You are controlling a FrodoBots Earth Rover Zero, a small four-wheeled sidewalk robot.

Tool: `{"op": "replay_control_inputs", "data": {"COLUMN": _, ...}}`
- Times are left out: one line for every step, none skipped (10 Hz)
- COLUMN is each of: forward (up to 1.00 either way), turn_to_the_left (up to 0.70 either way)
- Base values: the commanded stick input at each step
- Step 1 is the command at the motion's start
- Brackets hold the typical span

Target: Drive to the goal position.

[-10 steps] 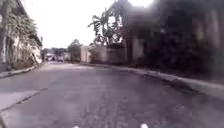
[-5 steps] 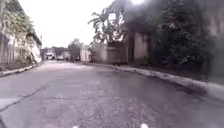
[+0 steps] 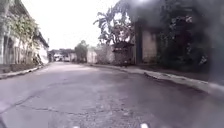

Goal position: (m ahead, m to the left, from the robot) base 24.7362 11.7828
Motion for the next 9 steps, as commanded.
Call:
{"op": "replay_control_inputs", "data": {"forward": 1.00, "turn_to_the_left": 0.26}}
{"op": "replay_control_inputs", "data": {"forward": 1.00, "turn_to_the_left": 0.15}}
{"op": "replay_control_inputs", "data": {"forward": 1.00, "turn_to_the_left": 0.05}}
{"op": "replay_control_inputs", "data": {"forward": 1.00, "turn_to_the_left": 0.00}}
{"op": "replay_control_inputs", "data": {"forward": 1.00, "turn_to_the_left": 0.00}}
{"op": "replay_control_inputs", "data": {"forward": 1.00, "turn_to_the_left": 0.00}}
{"op": "replay_control_inputs", "data": {"forward": 1.00, "turn_to_the_left": 0.00}}
{"op": "replay_control_inputs", "data": {"forward": 1.00, "turn_to_the_left": 0.00}}
{"op": "replay_control_inputs", "data": {"forward": 1.00, "turn_to_the_left": 0.00}}
